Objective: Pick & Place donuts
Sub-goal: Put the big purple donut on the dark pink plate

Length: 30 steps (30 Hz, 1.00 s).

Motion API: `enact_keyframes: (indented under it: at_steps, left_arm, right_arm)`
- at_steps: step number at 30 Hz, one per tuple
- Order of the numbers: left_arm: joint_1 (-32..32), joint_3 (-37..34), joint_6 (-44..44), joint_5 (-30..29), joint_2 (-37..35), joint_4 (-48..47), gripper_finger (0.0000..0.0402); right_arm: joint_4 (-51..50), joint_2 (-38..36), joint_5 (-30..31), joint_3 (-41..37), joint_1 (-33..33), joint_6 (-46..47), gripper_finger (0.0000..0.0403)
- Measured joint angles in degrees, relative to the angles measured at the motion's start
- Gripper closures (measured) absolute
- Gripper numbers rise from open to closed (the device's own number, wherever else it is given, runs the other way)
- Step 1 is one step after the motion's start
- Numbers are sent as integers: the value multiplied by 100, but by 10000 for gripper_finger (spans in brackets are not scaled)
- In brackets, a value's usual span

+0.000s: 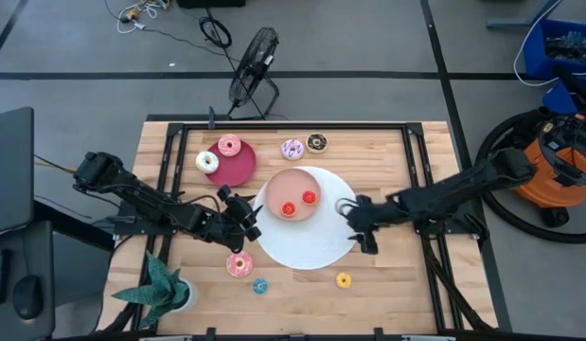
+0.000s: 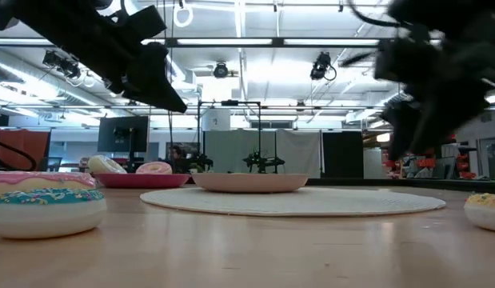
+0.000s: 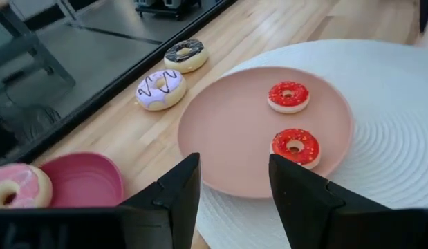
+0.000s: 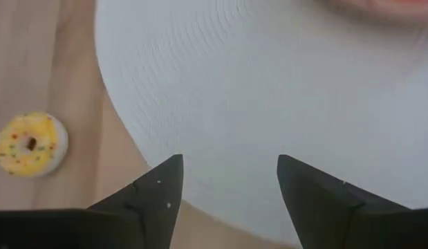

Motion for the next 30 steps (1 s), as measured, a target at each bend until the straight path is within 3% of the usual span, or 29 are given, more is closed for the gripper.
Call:
enact_keyframes:
  at_steps: [4, 7, 13, 15, 18, 21, 26, 30]
  left_arm:
    - [35, 0, -276, 20, 93, 160, 225]
    - [282, 4, -278, 13, 287, 544, 225]
    - [1550, 7, 236, 198, 861, 2058, 225]
    - [2199, 22, 586, 711, 1025, 2624, 225]
    - [3256, 154, 1105, 1993, 1363, 3291, 225]
    - [4186, 568, 1404, 3174, 1856, 3406, 220]
    - [5136, 1773, 1550, 4559, 2832, 2707, 178]
    - [5440, 2863, 1367, 4901, 3446, 1499, 134]
  right_arm:
    - [1433, -260, 656, -1192, 510, 830, 158]
    - [2402, -316, 1104, -1763, 722, 878, 158]
    - [3153, -324, 1917, -2050, 755, 411, 158]
    - [3255, -324, 2167, -2050, 757, 249, 158]
    - [3375, -324, 2381, -2050, 756, 10, 158]
    - [3466, -320, 2611, -2050, 755, -153, 158]
    - [3692, -320, 2715, -2050, 750, -710, 158]
    - [3786, -320, 2714, -2050, 747, -1026, 158]
